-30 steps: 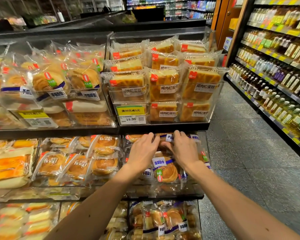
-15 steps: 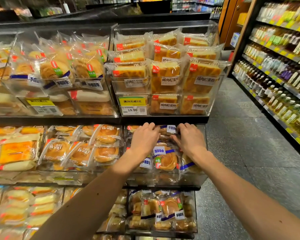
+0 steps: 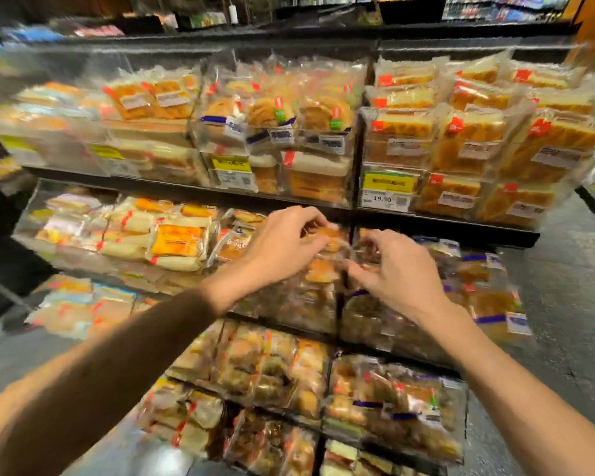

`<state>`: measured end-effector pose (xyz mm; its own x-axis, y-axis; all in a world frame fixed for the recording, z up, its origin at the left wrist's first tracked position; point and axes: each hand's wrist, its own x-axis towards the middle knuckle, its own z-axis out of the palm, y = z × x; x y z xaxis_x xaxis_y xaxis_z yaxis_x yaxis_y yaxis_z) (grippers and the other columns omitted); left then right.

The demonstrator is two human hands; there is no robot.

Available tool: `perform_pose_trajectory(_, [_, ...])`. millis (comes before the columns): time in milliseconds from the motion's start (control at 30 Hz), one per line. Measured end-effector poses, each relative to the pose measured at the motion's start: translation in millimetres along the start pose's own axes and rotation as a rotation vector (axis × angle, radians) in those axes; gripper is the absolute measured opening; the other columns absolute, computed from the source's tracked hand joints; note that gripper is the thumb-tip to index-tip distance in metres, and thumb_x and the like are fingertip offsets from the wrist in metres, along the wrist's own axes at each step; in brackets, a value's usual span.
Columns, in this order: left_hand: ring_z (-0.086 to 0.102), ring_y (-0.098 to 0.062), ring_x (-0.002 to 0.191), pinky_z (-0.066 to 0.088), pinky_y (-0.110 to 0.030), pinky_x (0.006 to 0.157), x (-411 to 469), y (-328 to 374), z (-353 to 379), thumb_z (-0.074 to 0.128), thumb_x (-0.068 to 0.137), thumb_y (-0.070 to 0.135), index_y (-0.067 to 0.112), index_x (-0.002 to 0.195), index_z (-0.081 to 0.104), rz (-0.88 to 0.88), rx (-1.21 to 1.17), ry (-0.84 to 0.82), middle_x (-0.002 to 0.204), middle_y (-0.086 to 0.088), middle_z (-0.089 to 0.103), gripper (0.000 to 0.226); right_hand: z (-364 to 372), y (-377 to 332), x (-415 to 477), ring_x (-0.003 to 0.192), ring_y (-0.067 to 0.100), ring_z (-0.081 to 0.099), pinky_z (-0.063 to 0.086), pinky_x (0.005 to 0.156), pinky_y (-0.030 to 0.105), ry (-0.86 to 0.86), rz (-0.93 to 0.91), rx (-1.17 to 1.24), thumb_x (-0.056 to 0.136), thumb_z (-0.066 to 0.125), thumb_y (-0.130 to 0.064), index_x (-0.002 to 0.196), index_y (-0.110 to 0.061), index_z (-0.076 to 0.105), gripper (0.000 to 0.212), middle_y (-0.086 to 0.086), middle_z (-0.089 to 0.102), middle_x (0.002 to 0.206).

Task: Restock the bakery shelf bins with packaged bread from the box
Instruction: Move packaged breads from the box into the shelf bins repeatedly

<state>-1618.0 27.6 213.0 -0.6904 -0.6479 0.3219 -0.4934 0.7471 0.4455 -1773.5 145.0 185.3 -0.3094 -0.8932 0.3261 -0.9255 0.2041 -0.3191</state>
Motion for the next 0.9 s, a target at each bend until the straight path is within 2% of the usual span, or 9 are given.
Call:
perform_pose_trajectory(133, [0.060,-0.016,0.098,0.046,-0.031,0.089,-115.2,-83.1,-103.3,0.072,0.086,0.040,0.020,0.114,0.066,-0.160,0.060,0.024,0.105,0.000,0.066,0.035,38.9,-142.8,-10.6,0.097,0.033,0.064,0.053,0.077,0.042,-0.115,-0.263,0.139,0.082,0.064,-0.059,0.104,-0.016,0.064,0.048,0.008,0.069,0.101])
perform_pose_trajectory(233, [0.058,-0.020,0.102,0.041,-0.029,0.093,-225.5,-158.7,-182.0,0.051,0.074,0.067,0.018,0.120,0.065,-0.326,0.230,0.033,0.108,-0.001,0.063,0.068,83.7,-266.7,-28.2,0.100,0.030,0.064,0.056,0.078,0.044,-0.218,-0.476,0.213,0.082,0.067,-0.057,0.110,-0.022,0.061,0.046,0.005,0.067,0.105])
perform_pose_trajectory(333, [0.056,-0.034,0.111,0.044,-0.043,0.098,-347.5,-220.9,-252.5,0.042,0.069,0.071,0.018,0.128,0.062,-0.564,0.368,0.057,0.119,-0.013,0.061,0.082,133.6,-397.5,-54.9,0.087,0.027,0.070,0.056,0.071,0.036,-0.273,-0.628,0.376,0.075,0.066,-0.057,0.110,-0.025,0.063,0.047,0.005,0.071,0.096])
perform_pose_trajectory(400, [0.053,-0.034,0.117,0.045,-0.044,0.098,-426.7,-252.3,-287.6,0.044,0.075,0.069,0.019,0.133,0.057,-0.700,0.433,0.056,0.127,-0.012,0.057,0.078,169.2,-479.9,-76.5,0.082,0.027,0.070,0.053,0.075,0.033,-0.341,-0.711,0.465,0.071,0.058,-0.066,0.105,-0.017,0.069,0.060,0.005,0.072,0.092])
perform_pose_trajectory(467, [0.045,-0.030,0.125,0.042,-0.043,0.102,-495.6,-279.3,-315.1,0.056,0.087,0.057,0.024,0.139,0.049,-0.877,0.450,0.050,0.138,-0.006,0.048,0.062,196.7,-558.5,-97.3,0.097,0.026,0.066,0.052,0.086,0.041,-0.466,-0.794,0.454,0.070,0.050,-0.072,0.111,-0.016,0.068,0.071,0.004,0.070,0.106])
perform_pose_trajectory(533, [0.040,-0.024,0.127,0.041,-0.042,0.103,-550.0,-310.3,-336.8,0.060,0.093,0.046,0.031,0.142,0.042,-1.047,0.442,0.067,0.143,-0.001,0.041,0.055,217.8,-623.6,-113.7,0.107,0.025,0.061,0.049,0.089,0.041,-0.554,-0.881,0.429,0.076,0.056,-0.067,0.117,-0.018,0.065,0.064,0.003,0.066,0.114])
perform_pose_trajectory(633, [0.043,-0.022,0.123,0.045,-0.042,0.100,-614.9,-357.1,-364.8,0.061,0.093,0.043,0.034,0.139,0.039,-1.260,0.356,0.131,0.139,0.000,0.041,0.052,249.8,-710.5,-133.5,0.114,0.021,0.052,0.044,0.091,0.036,-0.621,-1.026,0.364,0.087,0.063,-0.057,0.128,-0.022,0.058,0.054,0.000,0.059,0.123])
perform_pose_trajectory(733, [0.050,-0.023,0.117,0.047,-0.042,0.097,-669.6,-415.3,-387.1,0.064,0.092,0.041,0.030,0.136,0.042,-1.363,0.316,0.238,0.136,-0.002,0.044,0.050,291.7,-791.8,-139.6,0.112,0.021,0.054,0.046,0.088,0.035,-0.680,-1.109,0.328,0.087,0.062,-0.057,0.124,-0.023,0.059,0.050,0.000,0.060,0.118])
perform_pose_trajectory(900, [0.052,-0.030,0.121,0.045,-0.041,0.097,-741.1,-538.9,-429.4,0.068,0.087,0.042,0.019,0.135,0.048,-1.464,0.354,0.255,0.130,-0.010,0.056,0.057,373.0,-930.3,-133.3,0.110,0.023,0.058,0.048,0.085,0.035,-0.765,-1.203,0.282,0.087,0.058,-0.059,0.122,-0.023,0.058,0.050,0.000,0.061,0.115])
